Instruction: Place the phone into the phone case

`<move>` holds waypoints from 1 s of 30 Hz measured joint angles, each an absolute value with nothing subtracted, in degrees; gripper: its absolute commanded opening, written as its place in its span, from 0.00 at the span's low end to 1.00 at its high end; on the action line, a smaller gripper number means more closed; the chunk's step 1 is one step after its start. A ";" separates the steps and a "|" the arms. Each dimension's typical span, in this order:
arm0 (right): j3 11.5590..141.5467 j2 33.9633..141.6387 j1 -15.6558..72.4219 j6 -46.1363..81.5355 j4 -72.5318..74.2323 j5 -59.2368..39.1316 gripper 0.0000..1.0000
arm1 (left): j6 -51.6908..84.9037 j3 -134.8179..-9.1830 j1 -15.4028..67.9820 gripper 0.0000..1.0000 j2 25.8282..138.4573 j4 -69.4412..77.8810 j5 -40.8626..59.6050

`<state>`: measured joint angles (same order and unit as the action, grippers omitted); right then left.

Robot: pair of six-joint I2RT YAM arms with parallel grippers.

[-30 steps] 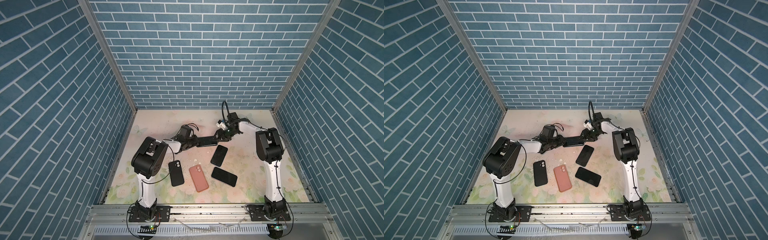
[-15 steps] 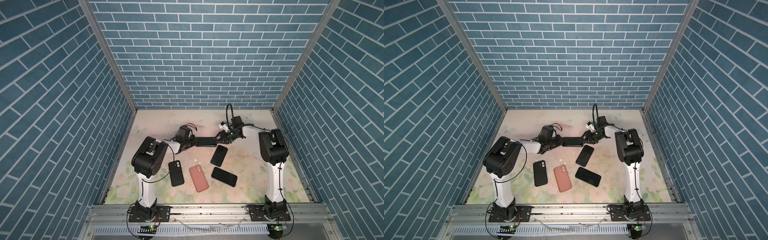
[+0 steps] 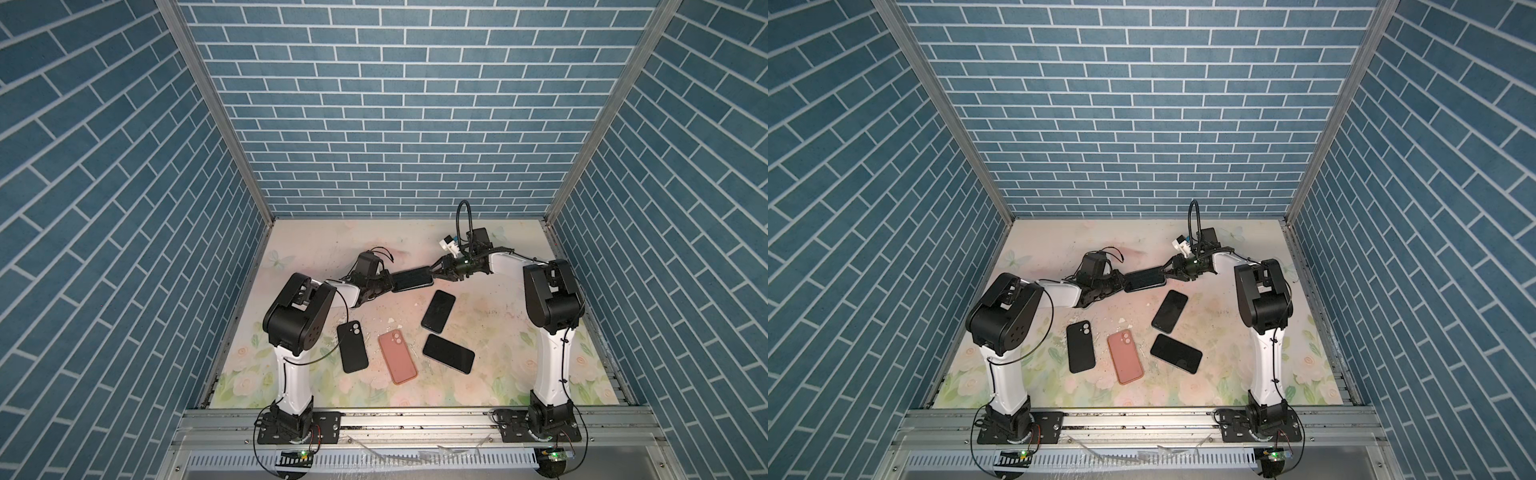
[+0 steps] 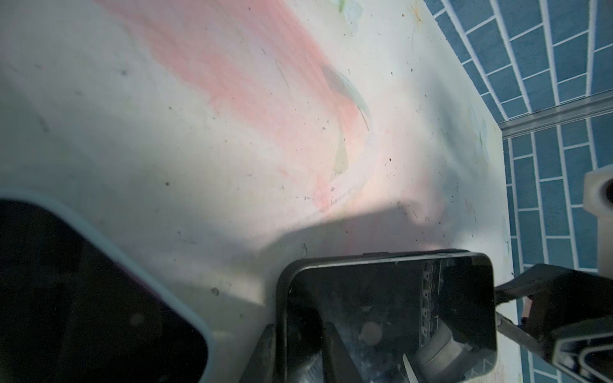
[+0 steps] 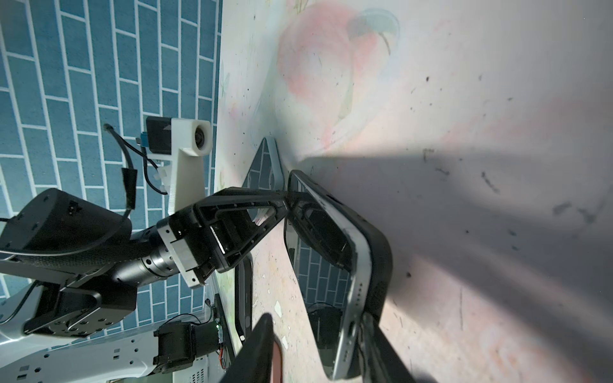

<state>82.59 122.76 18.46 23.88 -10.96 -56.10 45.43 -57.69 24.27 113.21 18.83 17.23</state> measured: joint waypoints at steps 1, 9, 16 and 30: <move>82.21 122.76 18.39 24.29 -10.26 -56.31 0.41 | 45.45 -57.69 24.25 0.26 113.21 18.83 17.26; 81.73 122.76 18.26 24.67 -10.96 -54.50 0.39 | 45.47 -57.69 24.25 0.28 113.21 18.83 17.69; 84.55 124.62 18.20 23.53 -16.25 -49.34 0.39 | 45.91 -57.71 24.25 0.28 114.24 21.43 21.02; 86.32 126.89 17.82 21.12 -18.87 -47.31 0.41 | 48.01 -55.94 24.01 0.28 113.89 25.19 23.97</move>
<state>86.32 126.89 17.82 21.12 -18.87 -47.31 48.01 -55.94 24.01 113.89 25.19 23.97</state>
